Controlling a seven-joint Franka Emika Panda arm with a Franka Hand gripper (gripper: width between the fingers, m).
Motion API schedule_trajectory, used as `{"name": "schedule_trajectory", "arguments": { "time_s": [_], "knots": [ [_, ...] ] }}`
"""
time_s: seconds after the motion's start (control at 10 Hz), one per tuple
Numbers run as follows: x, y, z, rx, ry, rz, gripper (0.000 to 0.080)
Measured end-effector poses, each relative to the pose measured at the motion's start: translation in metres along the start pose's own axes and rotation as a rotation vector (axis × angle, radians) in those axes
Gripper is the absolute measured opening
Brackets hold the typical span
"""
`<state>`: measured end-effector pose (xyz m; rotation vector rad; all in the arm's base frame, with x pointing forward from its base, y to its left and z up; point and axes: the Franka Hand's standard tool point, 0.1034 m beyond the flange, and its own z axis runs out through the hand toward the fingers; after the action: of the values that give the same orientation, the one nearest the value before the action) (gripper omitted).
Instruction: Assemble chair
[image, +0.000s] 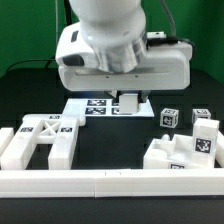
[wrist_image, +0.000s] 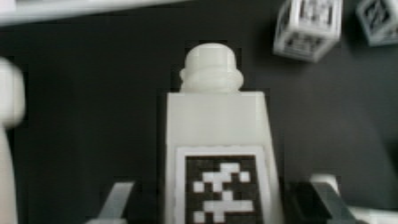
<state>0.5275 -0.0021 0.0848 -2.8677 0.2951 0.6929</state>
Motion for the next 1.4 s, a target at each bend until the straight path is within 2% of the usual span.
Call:
{"name": "schedule_trajectory", "arguments": {
  "time_s": [0.1, 0.2, 0.4, 0.7, 0.9, 1.0, 1.1, 1.2, 1.3, 1.4],
  "knots": [
    [0.003, -0.003, -0.013, 0.003, 0.046, -0.005, 0.0284],
    [0.013, -0.003, -0.014, -0.004, 0.153, -0.005, 0.0284],
    [0.013, -0.001, -0.013, -0.014, 0.271, -0.005, 0.0284],
    [0.035, -0.006, -0.027, -0.040, 0.524, -0.034, 0.0284],
    [0.033, -0.001, -0.021, -0.054, 0.622, -0.030, 0.0284],
    [0.037, -0.002, -0.027, -0.062, 0.701, -0.033, 0.0284],
    [0.039, -0.010, -0.030, -0.060, 0.746, -0.034, 0.0284],
    [0.046, -0.019, -0.042, -0.063, 0.836, -0.050, 0.0284],
    [0.049, -0.024, -0.046, -0.070, 0.930, -0.057, 0.0284],
    [0.049, -0.021, -0.044, -0.085, 0.999, -0.066, 0.0284]
  ]
}}
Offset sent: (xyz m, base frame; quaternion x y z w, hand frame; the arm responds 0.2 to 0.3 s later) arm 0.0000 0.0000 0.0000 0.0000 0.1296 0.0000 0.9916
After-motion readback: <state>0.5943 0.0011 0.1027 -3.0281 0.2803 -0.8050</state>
